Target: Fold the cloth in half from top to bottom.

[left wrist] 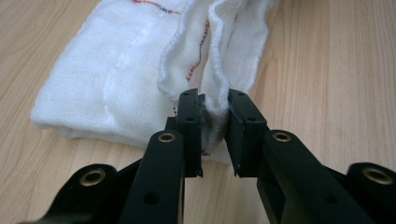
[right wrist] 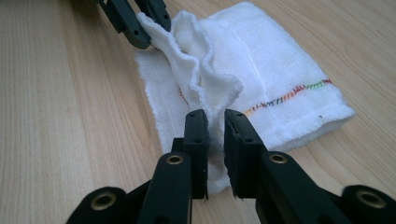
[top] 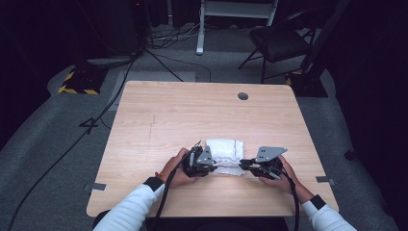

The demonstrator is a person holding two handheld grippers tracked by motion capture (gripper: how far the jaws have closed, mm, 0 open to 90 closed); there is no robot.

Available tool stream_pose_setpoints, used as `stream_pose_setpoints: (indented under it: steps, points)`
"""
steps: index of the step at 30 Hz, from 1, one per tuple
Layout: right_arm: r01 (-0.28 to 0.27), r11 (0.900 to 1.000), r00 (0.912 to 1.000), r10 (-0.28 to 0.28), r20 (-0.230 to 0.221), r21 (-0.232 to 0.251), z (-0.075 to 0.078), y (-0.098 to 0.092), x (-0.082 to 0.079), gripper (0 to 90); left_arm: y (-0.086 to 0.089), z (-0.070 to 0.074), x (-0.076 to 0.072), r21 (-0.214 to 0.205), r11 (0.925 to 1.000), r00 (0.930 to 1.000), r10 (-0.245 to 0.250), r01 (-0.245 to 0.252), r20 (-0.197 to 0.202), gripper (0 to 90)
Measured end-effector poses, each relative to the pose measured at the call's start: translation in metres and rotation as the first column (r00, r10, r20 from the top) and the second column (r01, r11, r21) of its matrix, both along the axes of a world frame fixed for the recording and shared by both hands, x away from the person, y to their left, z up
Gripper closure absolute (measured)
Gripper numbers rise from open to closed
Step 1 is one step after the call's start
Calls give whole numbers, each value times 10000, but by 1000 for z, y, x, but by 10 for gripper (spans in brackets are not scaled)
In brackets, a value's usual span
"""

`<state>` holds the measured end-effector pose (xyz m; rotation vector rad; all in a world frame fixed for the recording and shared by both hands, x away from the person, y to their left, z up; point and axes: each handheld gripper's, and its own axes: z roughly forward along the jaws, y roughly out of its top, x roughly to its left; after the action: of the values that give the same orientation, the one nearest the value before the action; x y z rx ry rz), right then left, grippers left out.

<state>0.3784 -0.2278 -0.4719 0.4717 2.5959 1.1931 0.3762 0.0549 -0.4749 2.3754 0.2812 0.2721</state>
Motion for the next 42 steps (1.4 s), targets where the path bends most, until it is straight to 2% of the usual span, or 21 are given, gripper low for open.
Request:
stream_pose_setpoints:
  steps: [12,13,17,20,22,25,28,30,32,33,34,37,42]
  points:
    - [197,9997,9998,-197,-17,-158,-2,-8,-8,761,9,0,-14,140,9999,10000,33,-33,10,643]
    - [235,9996,9997,-235,-35,-171,-2,-9,-8,754,10,0,-15,144,9999,9999,66,-64,-82,639]
    - [405,9991,9992,-405,-25,-159,-3,-12,-8,732,17,0,-18,145,9995,9996,272,-270,-93,598]
    - [504,9986,9987,-504,41,-160,-2,-11,-7,703,22,1,-20,53,9981,9980,615,-614,-153,555]
    - [552,9983,9985,-550,70,-185,-2,-11,-7,657,25,2,-20,-103,9968,9968,786,-787,-136,524]
    - [809,9966,9965,-807,200,-123,0,-11,-4,606,27,5,-16,-404,9915,9923,1232,-1235,-99,456]
    - [1155,9932,9927,-1160,344,148,5,-10,1,568,25,7,-7,-462,9847,9857,1685,-1680,67,421]
    - [1348,9907,9899,-1354,429,165,7,-7,7,538,25,8,0,-469,9790,9798,1994,-1986,127,421]
    - [1428,9896,9885,-1434,484,144,7,-3,11,519,25,8,7,-598,9731,9748,2230,-2226,1,407]
    - [1415,9898,9886,-1421,497,145,7,-1,12,512,24,8,11,-727,9679,9706,2405,-2407,-124,392]
    - [1388,9902,9892,-1392,455,131,7,1,13,499,24,9,13,-797,9661,9694,2447,-2454,-180,382]
    - [1219,9925,9919,-1218,350,-6,5,7,13,467,19,8,17,-831,9682,9718,2353,-2359,-175,348]
    - [916,9955,9955,-910,262,-227,2,11,9,436,10,3,12,-347,9836,9842,1763,-1768,-157,303]
